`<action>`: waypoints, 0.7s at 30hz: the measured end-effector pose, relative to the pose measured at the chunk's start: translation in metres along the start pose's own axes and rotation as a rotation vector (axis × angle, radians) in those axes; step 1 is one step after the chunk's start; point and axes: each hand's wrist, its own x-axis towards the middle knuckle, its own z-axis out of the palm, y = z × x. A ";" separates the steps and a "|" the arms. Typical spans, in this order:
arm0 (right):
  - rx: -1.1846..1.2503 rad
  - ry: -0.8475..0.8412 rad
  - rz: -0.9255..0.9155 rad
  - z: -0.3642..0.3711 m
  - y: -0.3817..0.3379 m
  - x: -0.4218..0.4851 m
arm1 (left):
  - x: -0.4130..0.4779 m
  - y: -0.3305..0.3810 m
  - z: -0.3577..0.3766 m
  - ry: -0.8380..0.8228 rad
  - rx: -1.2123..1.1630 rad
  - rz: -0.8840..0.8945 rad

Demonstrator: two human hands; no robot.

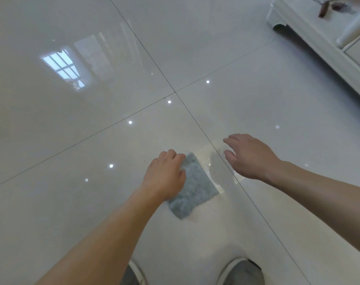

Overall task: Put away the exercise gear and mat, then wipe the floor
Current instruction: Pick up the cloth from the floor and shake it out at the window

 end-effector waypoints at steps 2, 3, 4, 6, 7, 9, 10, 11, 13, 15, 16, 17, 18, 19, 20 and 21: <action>-0.007 -0.005 -0.003 0.002 0.001 0.000 | -0.005 0.003 0.007 -0.056 0.012 0.024; -0.007 -0.009 -0.004 0.002 0.001 -0.001 | -0.007 0.004 0.011 -0.092 0.019 0.038; -0.007 -0.011 -0.007 0.003 0.002 -0.001 | -0.010 0.004 0.015 -0.126 0.026 0.045; -0.009 -0.007 -0.016 0.006 0.002 -0.002 | -0.013 0.003 0.024 -0.176 0.036 0.037; -0.005 -0.004 -0.017 0.006 0.002 -0.002 | -0.013 0.001 0.028 -0.188 0.038 0.027; -0.001 -0.002 -0.019 0.007 0.002 -0.004 | -0.013 0.000 0.035 -0.187 0.040 0.011; -0.003 -0.003 -0.022 0.008 0.003 -0.004 | -0.013 -0.001 0.038 -0.179 0.042 0.006; -0.004 -0.003 -0.025 0.009 0.003 -0.005 | -0.013 -0.001 0.041 -0.171 0.045 0.002; -0.004 -0.005 -0.029 0.011 0.004 -0.006 | -0.011 -0.001 0.046 -0.155 0.057 -0.001; -0.004 -0.007 -0.030 0.013 0.005 -0.007 | -0.010 -0.001 0.049 -0.140 0.071 0.000; -0.005 -0.008 -0.030 0.013 0.006 -0.007 | -0.009 -0.002 0.051 -0.135 0.071 -0.002; -0.006 -0.009 -0.027 0.014 0.007 -0.007 | -0.009 -0.002 0.052 -0.133 0.068 -0.005; -0.008 -0.010 -0.025 0.015 0.008 -0.007 | -0.008 -0.003 0.052 -0.134 0.064 -0.011; -0.011 -0.010 -0.024 0.016 0.009 -0.008 | -0.008 -0.002 0.053 -0.133 0.059 -0.017; -0.013 -0.012 -0.024 0.017 0.010 -0.008 | -0.008 -0.002 0.053 -0.132 0.051 -0.021; -0.015 -0.014 -0.024 0.017 0.011 -0.009 | -0.008 -0.001 0.054 -0.134 0.043 -0.025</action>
